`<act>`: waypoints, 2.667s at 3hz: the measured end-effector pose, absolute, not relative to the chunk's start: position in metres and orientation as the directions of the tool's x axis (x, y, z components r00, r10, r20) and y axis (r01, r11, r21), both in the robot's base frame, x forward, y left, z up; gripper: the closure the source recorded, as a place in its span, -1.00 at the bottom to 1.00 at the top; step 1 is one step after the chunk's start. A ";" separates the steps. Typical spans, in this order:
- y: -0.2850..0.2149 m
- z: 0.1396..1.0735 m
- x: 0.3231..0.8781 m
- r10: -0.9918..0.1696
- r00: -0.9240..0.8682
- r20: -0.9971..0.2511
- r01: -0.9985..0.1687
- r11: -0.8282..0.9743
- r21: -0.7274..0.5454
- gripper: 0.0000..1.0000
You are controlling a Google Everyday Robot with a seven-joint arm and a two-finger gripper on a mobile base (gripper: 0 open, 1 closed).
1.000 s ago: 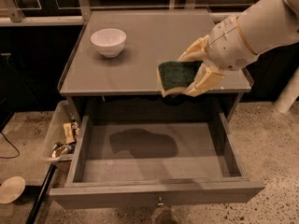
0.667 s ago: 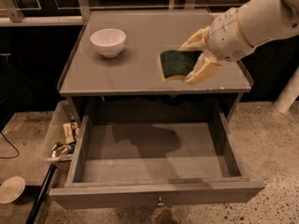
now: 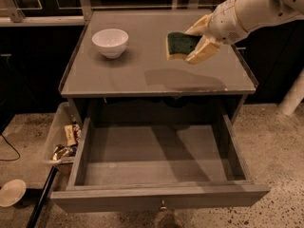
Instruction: Pick sponge from top drawer and place on counter
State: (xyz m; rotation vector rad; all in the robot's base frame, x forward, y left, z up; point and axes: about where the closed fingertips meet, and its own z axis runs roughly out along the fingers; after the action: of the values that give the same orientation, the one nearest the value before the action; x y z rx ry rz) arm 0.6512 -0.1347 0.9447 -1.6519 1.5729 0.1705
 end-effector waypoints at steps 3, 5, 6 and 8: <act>-0.150 0.896 0.727 -0.660 -0.033 -0.750 -0.896 0.352 -0.271 1.00; -0.131 0.864 0.739 -0.673 -0.131 -0.728 -0.908 0.376 -0.183 1.00; -0.130 0.863 0.739 -0.673 -0.134 -0.728 -0.909 0.376 -0.181 0.64; -0.130 0.863 0.739 -0.673 -0.134 -0.728 -0.909 0.376 -0.181 -0.29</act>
Offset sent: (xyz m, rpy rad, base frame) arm 0.0910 -0.0308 -0.0524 0.2393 0.2006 -0.2272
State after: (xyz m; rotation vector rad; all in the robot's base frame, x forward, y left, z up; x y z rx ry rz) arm 0.7392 -0.1304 0.8629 -1.3695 1.8807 0.3953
